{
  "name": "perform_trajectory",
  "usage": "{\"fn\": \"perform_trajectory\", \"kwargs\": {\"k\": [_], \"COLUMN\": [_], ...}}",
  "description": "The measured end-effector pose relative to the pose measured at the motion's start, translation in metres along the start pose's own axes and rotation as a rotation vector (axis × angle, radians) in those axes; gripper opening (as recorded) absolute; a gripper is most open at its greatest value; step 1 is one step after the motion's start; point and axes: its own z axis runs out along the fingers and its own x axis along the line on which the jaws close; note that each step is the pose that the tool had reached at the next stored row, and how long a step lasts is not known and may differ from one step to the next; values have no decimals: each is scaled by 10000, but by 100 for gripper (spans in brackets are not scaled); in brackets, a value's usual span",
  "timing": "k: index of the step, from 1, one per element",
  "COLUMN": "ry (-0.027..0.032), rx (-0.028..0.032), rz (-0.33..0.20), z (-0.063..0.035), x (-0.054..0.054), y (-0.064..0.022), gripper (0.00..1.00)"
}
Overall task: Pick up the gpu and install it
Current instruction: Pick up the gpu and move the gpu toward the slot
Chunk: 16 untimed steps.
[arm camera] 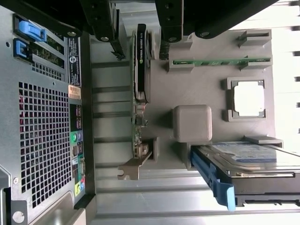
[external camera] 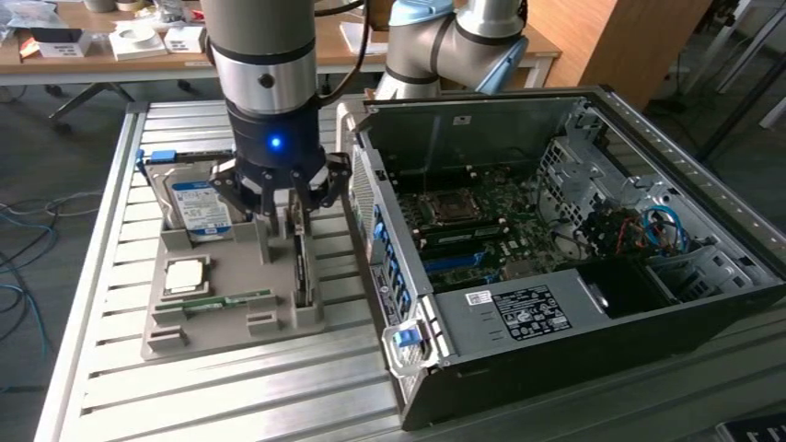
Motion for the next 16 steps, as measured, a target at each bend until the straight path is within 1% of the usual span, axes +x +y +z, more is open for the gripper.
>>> {"fn": "perform_trajectory", "kwargs": {"k": [4,10,16], "ry": [1,18,17], "rx": [1,2,2], "rz": [2,1,1], "z": [9,17,98], "x": [-3,-42,-40], "y": [-1,-12,-18], "gripper": [41,41,41]}}
